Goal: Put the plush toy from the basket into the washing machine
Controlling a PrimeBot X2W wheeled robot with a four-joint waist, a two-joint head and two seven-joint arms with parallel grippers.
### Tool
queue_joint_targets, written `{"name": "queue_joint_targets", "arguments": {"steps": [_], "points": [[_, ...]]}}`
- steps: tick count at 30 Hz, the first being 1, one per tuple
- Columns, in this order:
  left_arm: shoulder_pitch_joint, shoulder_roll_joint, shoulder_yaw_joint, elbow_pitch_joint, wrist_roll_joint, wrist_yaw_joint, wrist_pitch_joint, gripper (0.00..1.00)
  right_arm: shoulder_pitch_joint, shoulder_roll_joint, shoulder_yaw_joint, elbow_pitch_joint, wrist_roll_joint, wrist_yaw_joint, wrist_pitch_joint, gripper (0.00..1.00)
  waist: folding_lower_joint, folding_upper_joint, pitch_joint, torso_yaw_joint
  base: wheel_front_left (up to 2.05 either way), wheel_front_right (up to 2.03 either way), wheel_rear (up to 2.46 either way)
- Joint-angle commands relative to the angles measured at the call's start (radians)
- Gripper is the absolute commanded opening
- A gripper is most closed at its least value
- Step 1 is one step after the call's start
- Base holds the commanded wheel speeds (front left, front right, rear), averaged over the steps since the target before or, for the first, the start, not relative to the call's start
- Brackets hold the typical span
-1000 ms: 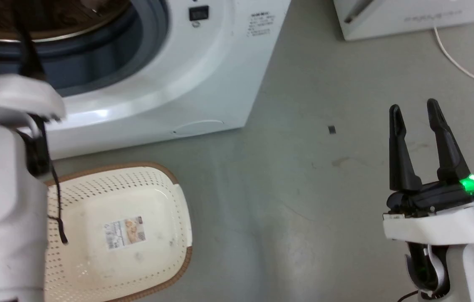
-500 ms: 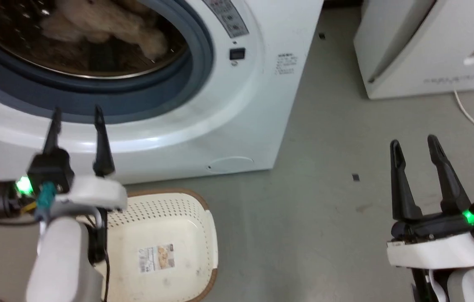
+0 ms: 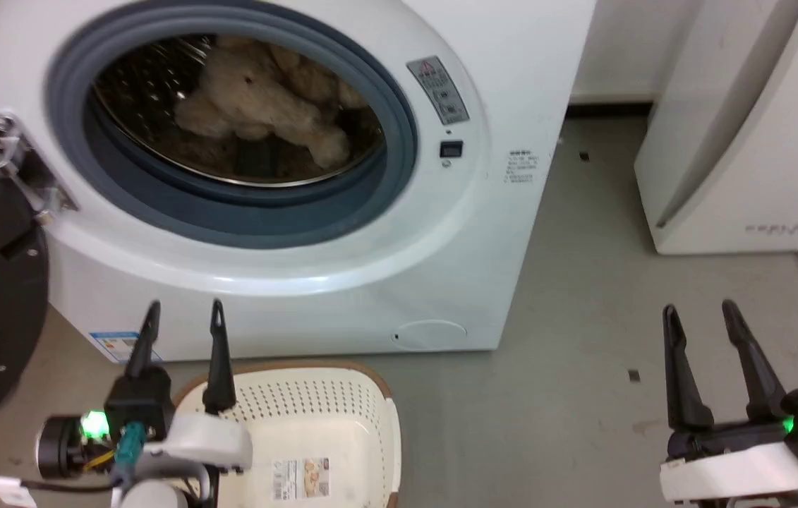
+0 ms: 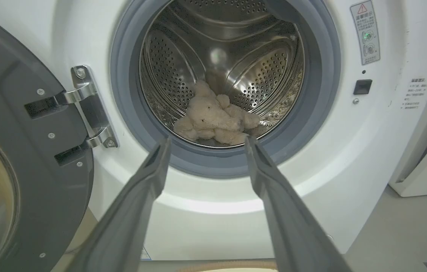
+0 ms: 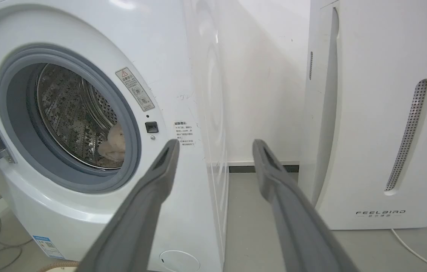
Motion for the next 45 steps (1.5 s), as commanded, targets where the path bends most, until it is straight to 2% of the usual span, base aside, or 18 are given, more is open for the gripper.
{"name": "queue_joint_targets", "arguments": {"steps": [1,8,16,17,45], "points": [[0.039,-0.007,-0.001,-0.011,0.009,0.004,-0.005,1.0,0.03,0.0,-0.002,0.008,0.001,-0.001,-0.005,1.0,0.0002,0.0,-0.041,0.025,0.0,0.0,0.0],[0.128,-0.021,-0.008,-0.039,0.011,0.005,-0.005,1.0,0.081,0.0,-0.008,0.022,0.003,-0.001,-0.005,1.0,0.0002,0.0,-0.087,0.046,0.0,0.0,0.0],[0.158,-0.03,-0.005,-0.038,0.008,0.009,-0.005,1.0,0.102,0.0,-0.012,0.036,0.004,-0.001,-0.005,1.0,0.0002,0.0,-0.103,0.054,0.0,0.0,0.0],[0.148,-0.027,-0.007,-0.036,0.007,0.008,0.0,0.0,0.09,0.0,-0.01,0.033,0.0,0.0,0.0,0.0,0.0002,0.0,-0.103,0.054,0.0,0.0,0.0],[0.147,-0.032,-0.006,-0.064,0.012,-0.012,0.053,0.0,0.074,0.0,-0.002,0.035,-0.032,0.0,0.052,0.0,0.0002,0.0,-0.106,0.05,0.0,0.0,0.0]]}}
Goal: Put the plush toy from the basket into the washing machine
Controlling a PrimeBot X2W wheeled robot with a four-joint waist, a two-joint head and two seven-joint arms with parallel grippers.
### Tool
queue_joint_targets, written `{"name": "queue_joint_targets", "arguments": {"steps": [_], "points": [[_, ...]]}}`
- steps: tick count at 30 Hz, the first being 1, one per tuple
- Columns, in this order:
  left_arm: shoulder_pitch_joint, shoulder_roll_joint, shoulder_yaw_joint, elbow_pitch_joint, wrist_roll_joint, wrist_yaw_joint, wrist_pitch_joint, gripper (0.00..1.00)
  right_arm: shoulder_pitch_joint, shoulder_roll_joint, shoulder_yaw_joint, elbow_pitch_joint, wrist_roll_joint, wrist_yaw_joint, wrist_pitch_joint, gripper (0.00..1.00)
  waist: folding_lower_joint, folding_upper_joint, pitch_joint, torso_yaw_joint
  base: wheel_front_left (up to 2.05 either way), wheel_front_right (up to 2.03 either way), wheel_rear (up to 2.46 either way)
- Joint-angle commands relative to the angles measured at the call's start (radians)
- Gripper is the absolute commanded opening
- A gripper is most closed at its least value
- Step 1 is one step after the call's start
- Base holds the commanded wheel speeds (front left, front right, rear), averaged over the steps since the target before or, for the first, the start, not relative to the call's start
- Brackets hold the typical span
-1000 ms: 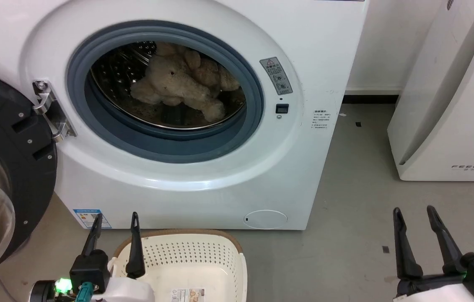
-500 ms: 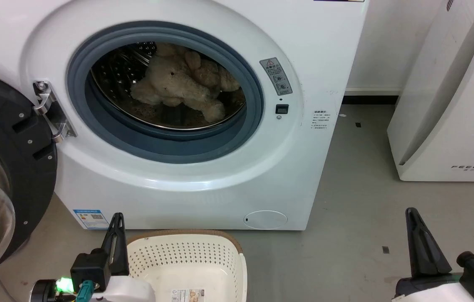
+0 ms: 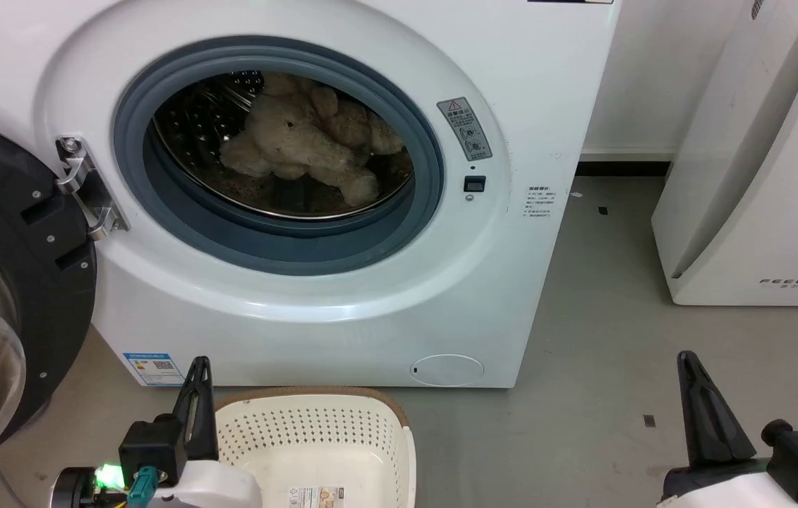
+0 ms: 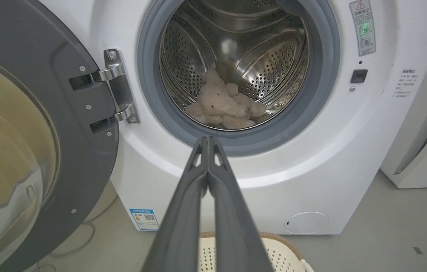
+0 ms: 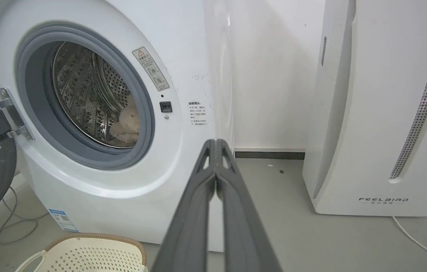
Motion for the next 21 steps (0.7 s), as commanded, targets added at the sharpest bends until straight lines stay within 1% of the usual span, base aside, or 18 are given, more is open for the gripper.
{"name": "queue_joint_targets", "arguments": {"steps": [1,21], "points": [[-0.001,-0.005,0.002,-0.009,0.006,-0.006,0.007,0.0,-0.013,0.0,0.001,0.002,-0.012,0.0,0.007,0.0,0.0,0.0,0.0,0.0,0.0,0.0,0.0],[-0.001,-0.009,0.005,-0.033,0.01,-0.022,0.05,0.0,-0.026,0.0,0.006,0.003,-0.039,0.0,0.05,0.0,0.0,0.0,-0.002,-0.004,0.0,0.0,0.0]]}}
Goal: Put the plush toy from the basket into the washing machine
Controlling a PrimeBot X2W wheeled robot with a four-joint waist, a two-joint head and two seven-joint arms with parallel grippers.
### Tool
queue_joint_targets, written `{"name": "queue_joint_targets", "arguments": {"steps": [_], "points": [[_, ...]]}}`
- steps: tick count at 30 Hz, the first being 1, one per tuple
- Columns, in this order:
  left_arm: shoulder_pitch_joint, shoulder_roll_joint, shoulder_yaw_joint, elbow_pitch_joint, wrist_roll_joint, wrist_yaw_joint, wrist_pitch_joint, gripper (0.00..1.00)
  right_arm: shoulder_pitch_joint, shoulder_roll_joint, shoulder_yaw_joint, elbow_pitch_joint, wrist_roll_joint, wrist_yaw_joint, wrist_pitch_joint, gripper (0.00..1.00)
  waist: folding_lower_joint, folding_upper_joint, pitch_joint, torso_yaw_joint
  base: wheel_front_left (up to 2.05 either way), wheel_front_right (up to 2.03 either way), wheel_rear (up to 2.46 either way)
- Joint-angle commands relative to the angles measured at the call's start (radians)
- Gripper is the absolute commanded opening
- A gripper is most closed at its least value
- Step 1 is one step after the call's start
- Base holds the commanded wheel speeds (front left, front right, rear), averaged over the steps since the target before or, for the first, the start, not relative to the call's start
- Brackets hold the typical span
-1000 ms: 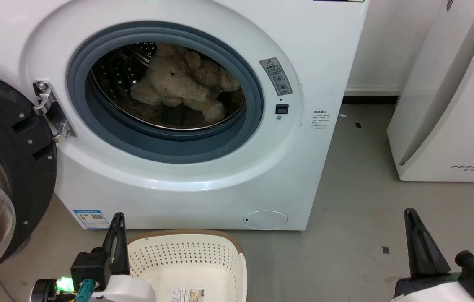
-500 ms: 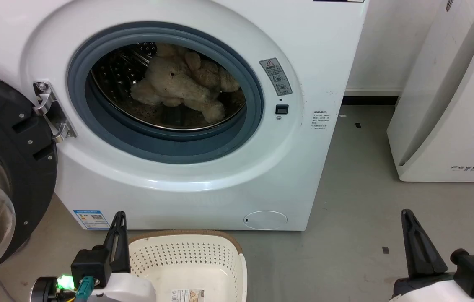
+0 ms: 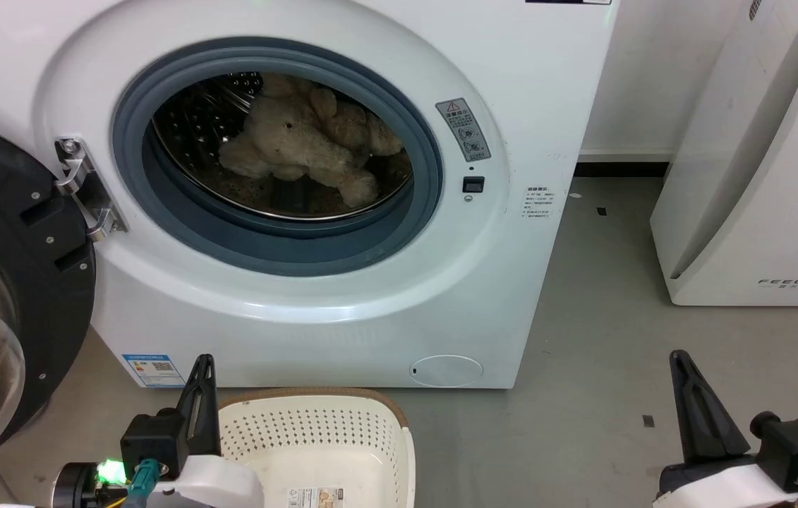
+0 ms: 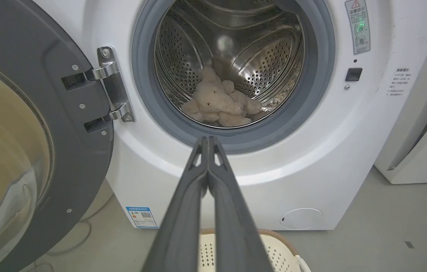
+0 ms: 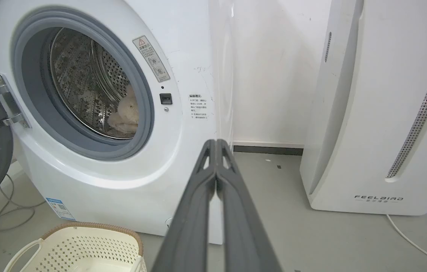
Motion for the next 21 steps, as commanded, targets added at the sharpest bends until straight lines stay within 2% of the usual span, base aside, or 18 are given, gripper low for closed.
{"name": "queue_joint_targets", "arguments": {"steps": [1,21], "points": [[-0.001,-0.005,0.004,-0.009,0.009,-0.007,0.006,0.0,-0.014,0.0,0.003,0.003,-0.006,0.0,0.006,0.0,0.0,0.0,0.0,0.0,0.0,0.0,0.0],[-0.001,-0.009,0.007,-0.032,0.014,-0.023,0.046,0.0,-0.026,0.0,0.008,0.004,-0.032,0.0,0.047,0.0,0.0,0.0,-0.002,-0.004,0.0,0.0,0.0]]}}
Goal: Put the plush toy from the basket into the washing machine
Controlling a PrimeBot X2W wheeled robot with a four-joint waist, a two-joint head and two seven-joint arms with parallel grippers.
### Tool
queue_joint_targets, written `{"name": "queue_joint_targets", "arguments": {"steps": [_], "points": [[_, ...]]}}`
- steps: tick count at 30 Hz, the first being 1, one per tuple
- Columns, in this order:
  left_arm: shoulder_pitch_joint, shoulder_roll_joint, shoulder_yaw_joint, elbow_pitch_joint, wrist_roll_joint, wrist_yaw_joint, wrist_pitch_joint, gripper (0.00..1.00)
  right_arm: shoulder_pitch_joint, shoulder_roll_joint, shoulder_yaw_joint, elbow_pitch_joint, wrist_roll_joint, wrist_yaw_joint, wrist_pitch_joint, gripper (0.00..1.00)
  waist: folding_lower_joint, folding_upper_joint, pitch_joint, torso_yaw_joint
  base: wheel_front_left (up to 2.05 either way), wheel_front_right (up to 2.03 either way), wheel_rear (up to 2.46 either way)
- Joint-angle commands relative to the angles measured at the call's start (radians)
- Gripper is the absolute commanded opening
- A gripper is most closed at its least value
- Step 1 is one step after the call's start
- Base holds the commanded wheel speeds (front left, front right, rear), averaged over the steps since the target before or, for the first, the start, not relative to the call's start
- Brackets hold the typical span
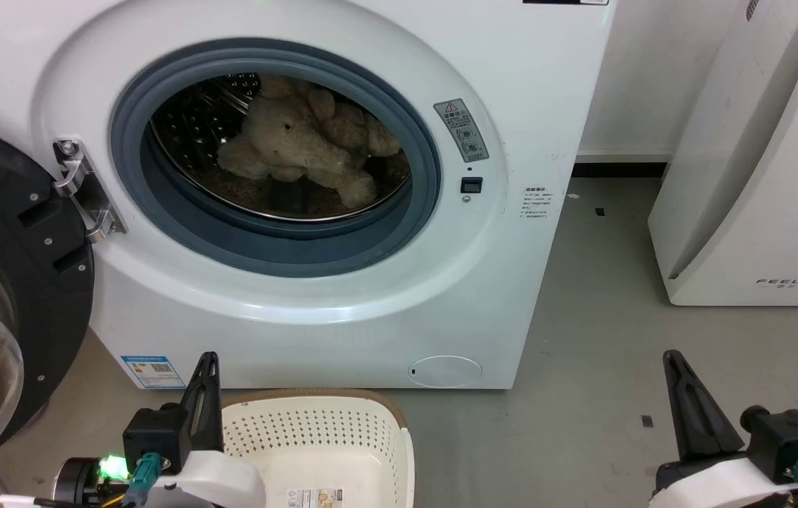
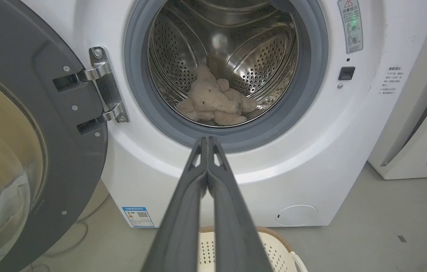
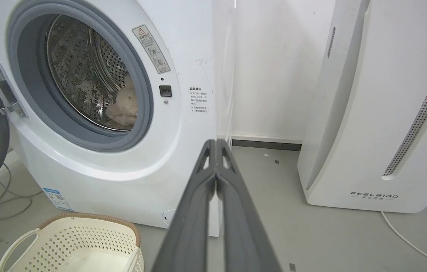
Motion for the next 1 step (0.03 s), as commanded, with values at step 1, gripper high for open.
{"name": "queue_joint_targets", "arguments": {"steps": [1], "points": [[-0.002,-0.004,0.005,-0.009,0.007,-0.006,0.006,0.0,-0.017,0.0,0.004,0.003,-0.011,0.0,0.006,0.0,0.0,0.0,0.0,0.0,0.0,0.0,0.0]]}}
